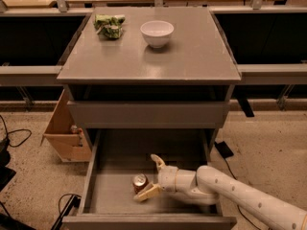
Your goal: Place coke can into middle drawer
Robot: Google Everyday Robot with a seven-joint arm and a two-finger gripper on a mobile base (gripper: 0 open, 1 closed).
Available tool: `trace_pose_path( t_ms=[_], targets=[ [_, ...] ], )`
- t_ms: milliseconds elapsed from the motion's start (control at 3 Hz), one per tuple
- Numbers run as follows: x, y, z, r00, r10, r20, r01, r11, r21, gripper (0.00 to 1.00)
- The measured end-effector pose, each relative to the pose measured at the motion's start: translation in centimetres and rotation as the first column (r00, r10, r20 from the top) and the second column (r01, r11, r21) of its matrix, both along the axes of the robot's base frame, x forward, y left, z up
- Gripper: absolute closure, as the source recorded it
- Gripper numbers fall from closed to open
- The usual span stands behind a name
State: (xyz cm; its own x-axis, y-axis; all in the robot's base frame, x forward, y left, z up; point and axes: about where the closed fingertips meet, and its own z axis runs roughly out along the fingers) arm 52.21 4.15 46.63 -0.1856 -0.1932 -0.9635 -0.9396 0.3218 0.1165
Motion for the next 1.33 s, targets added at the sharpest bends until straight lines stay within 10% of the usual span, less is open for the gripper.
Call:
trace_pose_path(
  t_ms=[667,1333],
  targets=[
    [0.0,1.1,3.6,0.9984,0.028,0.049,-0.027,0.999,-0.022,0.0],
    [-2.0,1.1,17.5,0.9858,0.152,0.072,-0.142,0.982,-0.124,0.0]
  ],
)
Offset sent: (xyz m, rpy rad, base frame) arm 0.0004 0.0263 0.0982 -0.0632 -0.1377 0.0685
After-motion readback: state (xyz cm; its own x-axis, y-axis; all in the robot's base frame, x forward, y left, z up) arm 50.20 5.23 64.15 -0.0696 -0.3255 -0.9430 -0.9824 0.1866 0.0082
